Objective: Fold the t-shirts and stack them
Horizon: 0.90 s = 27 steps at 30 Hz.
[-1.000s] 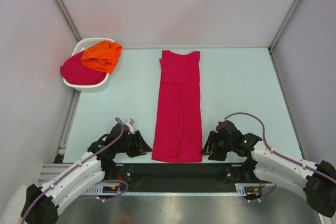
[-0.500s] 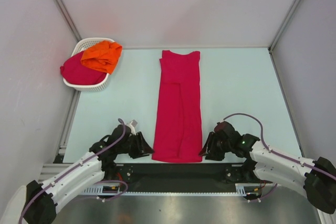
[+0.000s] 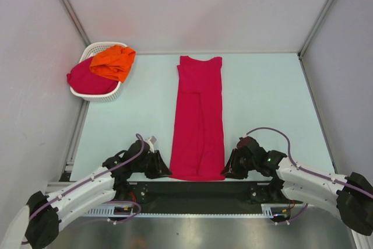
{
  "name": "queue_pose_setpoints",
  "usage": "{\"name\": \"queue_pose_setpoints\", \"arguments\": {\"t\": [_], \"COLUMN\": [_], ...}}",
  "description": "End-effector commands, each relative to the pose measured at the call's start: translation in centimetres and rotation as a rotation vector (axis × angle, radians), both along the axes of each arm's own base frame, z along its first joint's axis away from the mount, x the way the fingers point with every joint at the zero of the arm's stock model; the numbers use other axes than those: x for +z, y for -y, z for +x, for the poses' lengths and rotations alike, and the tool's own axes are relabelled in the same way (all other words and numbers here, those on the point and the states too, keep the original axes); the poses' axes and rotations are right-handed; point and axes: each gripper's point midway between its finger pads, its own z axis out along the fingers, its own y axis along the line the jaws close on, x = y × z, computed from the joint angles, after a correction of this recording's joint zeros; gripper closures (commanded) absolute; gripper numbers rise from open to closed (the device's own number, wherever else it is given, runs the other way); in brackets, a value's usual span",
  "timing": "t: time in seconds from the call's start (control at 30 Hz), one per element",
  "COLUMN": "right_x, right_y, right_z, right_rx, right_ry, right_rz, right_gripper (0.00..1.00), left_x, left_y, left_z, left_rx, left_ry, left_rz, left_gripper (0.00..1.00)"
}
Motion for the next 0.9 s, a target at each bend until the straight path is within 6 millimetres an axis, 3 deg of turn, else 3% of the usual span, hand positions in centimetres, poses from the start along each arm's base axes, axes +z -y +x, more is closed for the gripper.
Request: {"name": "queue_pose_setpoints", "arguments": {"t": [0.0,0.17,0.2,0.27,0.67,0.87], "right_x": [-0.6,-0.9,-1.1,-1.1,-0.5,1.5], "right_y": [0.1,0.4,0.6,0.7,2.3,1.6], "right_z": [0.1,-0.3,-0.4,-0.5,0.3,1.0], "right_rx": [-0.002,0.008,0.011,0.017,0.009,0.002], "right_ry": [0.004,-0.005,-0.010,-0.006,-0.007,0.035], "right_rz": [-0.015,-0.029,-0.037,-0.045,-0.064,-0.016], "right_gripper": [0.71,0.85,0.93,1.00,1.00,1.00], "left_x": [-2.1,-2.3,-2.2,-2.2,-1.2,1.1], "left_y": [-1.4,-1.3,-1.2,-1.2,0.2,1.1], "left_z": [-0.9,-0.7,-0.8,-0.8,-1.5,-0.1], "left_rx": [0.051,0.056,0.049,0.041,-0.010,-0.008], "left_ry": [-0.068,-0.059,-0.057,-0.055,-0.037,0.031], "left_rz": [0.083,0.087,0.087,0.092,0.076,0.056], "left_gripper": [0.77,0.97,1.00,1.00,1.00,1.00]}}
